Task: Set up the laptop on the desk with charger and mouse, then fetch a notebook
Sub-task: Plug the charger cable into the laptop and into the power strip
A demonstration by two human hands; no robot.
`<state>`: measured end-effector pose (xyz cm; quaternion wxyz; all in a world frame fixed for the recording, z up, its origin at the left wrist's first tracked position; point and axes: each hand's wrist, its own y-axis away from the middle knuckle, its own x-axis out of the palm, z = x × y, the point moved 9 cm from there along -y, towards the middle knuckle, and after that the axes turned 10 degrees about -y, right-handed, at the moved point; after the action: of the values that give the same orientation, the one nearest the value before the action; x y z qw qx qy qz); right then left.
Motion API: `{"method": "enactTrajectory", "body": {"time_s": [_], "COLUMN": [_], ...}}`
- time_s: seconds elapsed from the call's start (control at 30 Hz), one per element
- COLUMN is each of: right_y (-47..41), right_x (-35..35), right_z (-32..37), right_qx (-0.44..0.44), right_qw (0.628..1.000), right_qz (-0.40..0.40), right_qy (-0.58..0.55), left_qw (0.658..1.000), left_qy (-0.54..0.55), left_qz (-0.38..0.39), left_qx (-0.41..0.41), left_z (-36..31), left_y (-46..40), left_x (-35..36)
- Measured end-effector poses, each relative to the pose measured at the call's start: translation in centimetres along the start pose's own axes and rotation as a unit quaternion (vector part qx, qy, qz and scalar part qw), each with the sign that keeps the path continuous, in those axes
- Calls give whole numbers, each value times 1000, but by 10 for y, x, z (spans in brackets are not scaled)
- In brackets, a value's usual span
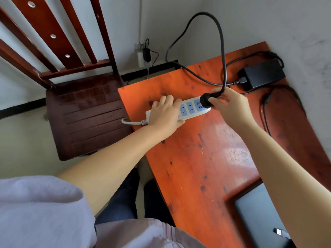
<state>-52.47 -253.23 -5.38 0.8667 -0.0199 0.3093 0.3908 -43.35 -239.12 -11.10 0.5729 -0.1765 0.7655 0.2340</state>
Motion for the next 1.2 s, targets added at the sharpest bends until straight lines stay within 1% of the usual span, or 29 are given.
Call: {"method": "enactTrajectory", "body": {"time_s": [0.13, 0.3, 0.47, 0.63, 0.73, 0.9, 1.03, 1.2], "right_y": [-2, -10, -12, -7, -6, -3, -2, -9], "right_x": [2, 3, -4, -2, 0, 4, 0, -2], "right_z": [5, 3, -7, -9, -6, 7, 3, 1], "right_qx": [-13, -1, 39, 44, 36, -2, 5, 24], "right_qw": [1000, 999, 999, 998, 999, 1000, 1000, 999], "right_qz": [17, 34, 18, 3, 5, 22, 20, 37], "right_qy": [22, 23, -21, -49, -34, 22, 20, 20], "left_qw": [1000, 1000, 1000, 1000, 1000, 1000, 1000, 1000], "left_qy": [0, -1, 2, 3, 2, 0, 0, 3], "left_qz": [-3, -2, -3, -3, -1, -1, -1, -3], "left_qx": [0, 1, 3, 2, 2, 0, 1, 2], "left_z": [0, 0, 0, 0, 0, -1, 0, 0], "left_y": [0, 0, 0, 0, 0, 0, 0, -1], "left_x": [-1, 0, -1, -1, 0, 1, 1, 1]}}
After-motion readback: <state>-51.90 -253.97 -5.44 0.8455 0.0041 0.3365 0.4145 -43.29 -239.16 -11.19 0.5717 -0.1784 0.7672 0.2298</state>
